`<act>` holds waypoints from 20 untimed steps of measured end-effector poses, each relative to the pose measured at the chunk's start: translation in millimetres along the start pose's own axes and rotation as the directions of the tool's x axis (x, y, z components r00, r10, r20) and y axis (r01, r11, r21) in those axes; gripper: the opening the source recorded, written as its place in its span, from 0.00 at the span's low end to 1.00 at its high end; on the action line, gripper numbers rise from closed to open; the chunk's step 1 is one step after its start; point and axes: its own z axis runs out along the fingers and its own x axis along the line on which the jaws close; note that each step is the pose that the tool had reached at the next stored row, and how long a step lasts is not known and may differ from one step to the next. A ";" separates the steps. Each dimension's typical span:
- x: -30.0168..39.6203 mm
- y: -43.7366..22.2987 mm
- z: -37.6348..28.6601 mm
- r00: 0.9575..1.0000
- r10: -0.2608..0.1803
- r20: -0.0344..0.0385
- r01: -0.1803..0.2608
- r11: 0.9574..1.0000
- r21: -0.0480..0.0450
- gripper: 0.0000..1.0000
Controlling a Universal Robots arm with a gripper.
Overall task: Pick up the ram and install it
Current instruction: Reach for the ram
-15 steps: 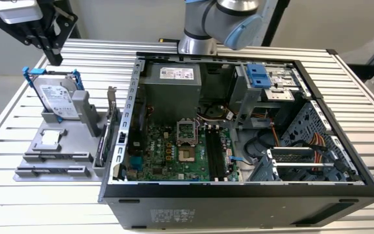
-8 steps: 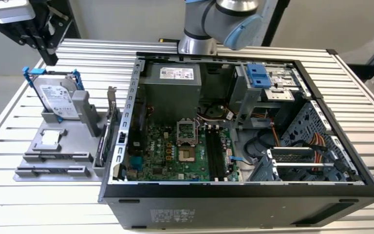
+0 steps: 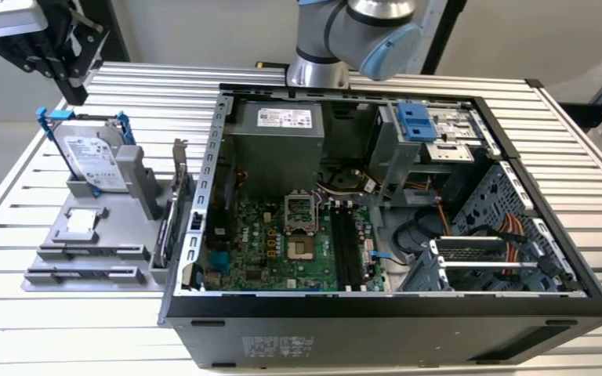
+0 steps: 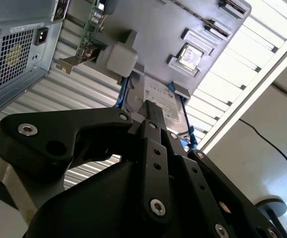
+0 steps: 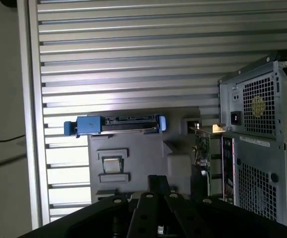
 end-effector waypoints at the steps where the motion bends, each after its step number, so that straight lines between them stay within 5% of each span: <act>1: 0.9 -0.1 0.0 1.000 0.000 0.000 0.000 1.000 0.000 0.00; 20: 20.0 -1.4 -0.5 1.000 0.000 0.000 0.000 1.000 0.000 0.00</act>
